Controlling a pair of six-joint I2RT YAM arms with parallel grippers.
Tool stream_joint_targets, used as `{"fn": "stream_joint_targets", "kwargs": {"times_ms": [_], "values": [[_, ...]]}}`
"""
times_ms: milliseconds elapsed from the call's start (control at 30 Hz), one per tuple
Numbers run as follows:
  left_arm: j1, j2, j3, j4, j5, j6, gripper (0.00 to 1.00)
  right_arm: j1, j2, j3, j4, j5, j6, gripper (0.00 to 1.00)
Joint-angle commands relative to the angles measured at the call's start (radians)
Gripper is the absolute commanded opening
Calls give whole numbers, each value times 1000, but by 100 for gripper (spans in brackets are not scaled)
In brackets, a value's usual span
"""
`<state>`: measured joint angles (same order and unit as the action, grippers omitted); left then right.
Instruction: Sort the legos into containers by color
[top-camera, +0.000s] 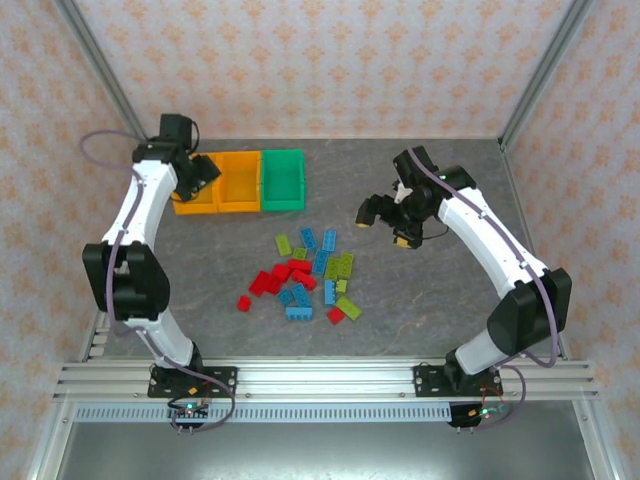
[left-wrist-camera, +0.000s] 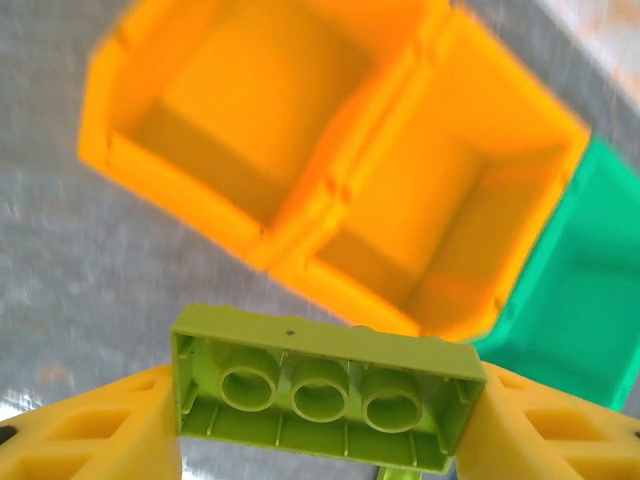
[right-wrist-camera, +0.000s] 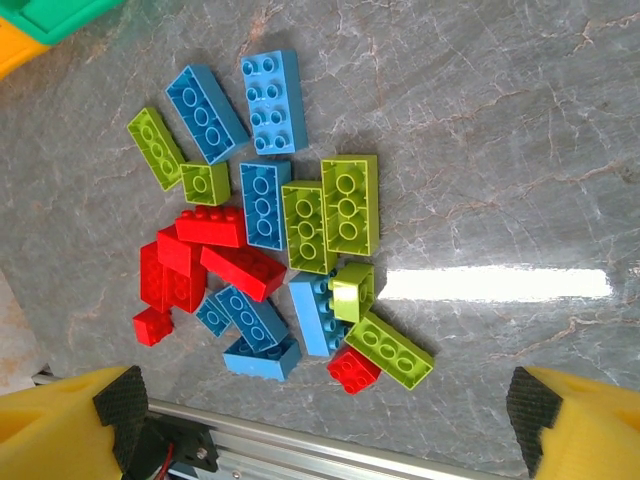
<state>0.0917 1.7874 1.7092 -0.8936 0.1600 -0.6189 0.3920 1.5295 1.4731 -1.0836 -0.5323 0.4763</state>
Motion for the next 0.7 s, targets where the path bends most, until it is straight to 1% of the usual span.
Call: {"fn": "stream_joint_targets", "kwargs": {"times_ms": [0, 100, 167, 233, 267, 333, 433, 533, 667], "values": [[35, 165, 130, -24, -60, -40, 62, 2, 8, 35, -1, 35, 32, 95], [58, 299, 289, -35, -41, -58, 62, 1, 9, 42, -19, 47, 41, 95], [66, 382, 399, -58, -25, -59, 64, 2, 3, 36, -19, 57, 50, 95], [72, 453, 505, -96, -18, -58, 70, 2, 2, 36, -22, 61, 57, 95], [75, 483, 555, -118, -15, -57, 75, 2, 3, 36, -25, 62, 59, 95], [77, 508, 611, -137, -12, -54, 83, 2, 3, 39, -27, 64, 64, 95], [75, 475, 598, -127, -7, -66, 93, 2, 3, 41, -21, 64, 68, 95], [68, 398, 537, -127, -3, -57, 93, 2, 9, 47, -13, 59, 67, 95], [16, 211, 382, -134, -27, -22, 93, 1, 16, 50, -1, 55, 57, 95]]}}
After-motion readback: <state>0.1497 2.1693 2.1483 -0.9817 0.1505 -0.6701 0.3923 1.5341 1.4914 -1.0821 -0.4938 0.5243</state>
